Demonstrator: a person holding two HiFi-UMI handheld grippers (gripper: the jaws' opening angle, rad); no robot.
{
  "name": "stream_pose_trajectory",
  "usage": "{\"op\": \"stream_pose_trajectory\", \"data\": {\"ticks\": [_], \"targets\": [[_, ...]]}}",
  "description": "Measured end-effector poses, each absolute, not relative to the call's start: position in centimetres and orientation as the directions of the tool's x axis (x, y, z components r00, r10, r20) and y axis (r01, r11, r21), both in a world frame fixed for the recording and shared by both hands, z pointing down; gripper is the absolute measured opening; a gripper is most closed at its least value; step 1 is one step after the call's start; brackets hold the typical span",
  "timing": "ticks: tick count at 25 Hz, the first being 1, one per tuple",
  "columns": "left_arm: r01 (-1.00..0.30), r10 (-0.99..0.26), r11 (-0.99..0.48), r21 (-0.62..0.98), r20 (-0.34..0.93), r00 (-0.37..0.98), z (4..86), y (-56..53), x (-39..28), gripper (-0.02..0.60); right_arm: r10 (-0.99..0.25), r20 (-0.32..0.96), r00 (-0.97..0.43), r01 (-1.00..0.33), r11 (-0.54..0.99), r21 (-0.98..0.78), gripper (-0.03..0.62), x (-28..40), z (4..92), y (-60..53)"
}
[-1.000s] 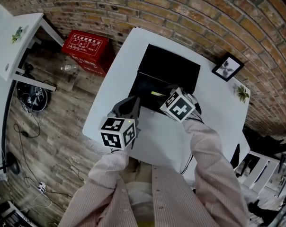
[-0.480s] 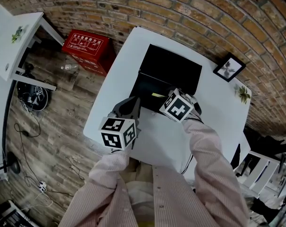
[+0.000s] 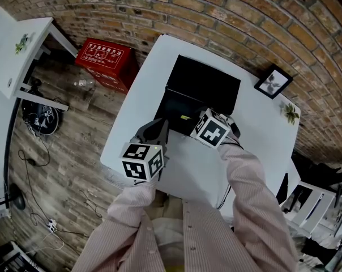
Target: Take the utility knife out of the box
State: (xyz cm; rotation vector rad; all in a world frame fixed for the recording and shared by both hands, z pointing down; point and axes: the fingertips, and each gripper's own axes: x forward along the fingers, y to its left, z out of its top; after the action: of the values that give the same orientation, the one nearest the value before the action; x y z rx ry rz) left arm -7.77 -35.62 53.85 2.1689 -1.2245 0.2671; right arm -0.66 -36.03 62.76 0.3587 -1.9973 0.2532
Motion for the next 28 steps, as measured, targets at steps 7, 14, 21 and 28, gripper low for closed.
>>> {"op": "stream_pose_trajectory", "data": {"ticks": [7,14,21,28], "targets": [[-0.834,-0.709,-0.365,0.413,0.457,0.537,53.7,-34.6,-8.4,-0.008,-0.166,0.874,-0.457,-0.39,0.92,-0.029,0.052,-1.0,61.8,-35.5],[-0.839,-0.721,-0.382,0.387,0.443,0.533,52.7,-33.6,-8.7,-0.008,-0.25,0.808,-0.533,-0.443,0.896,-0.014,0.052,-1.3,59.5,-35.3],[-0.844,-0.735,-0.423,0.33,0.419,0.533,51.1,-32.6,-8.5,-0.008,-0.375,0.687,-0.623,-0.511,0.86,0.005,0.052,-1.4,56.2,-35.2],[-0.847,-0.753,-0.445,0.29,0.391,0.529,49.5,-32.0,-8.4,-0.008,-0.488,0.562,-0.668,-0.591,0.807,0.0,0.052,-0.6,52.7,-34.9]]}}
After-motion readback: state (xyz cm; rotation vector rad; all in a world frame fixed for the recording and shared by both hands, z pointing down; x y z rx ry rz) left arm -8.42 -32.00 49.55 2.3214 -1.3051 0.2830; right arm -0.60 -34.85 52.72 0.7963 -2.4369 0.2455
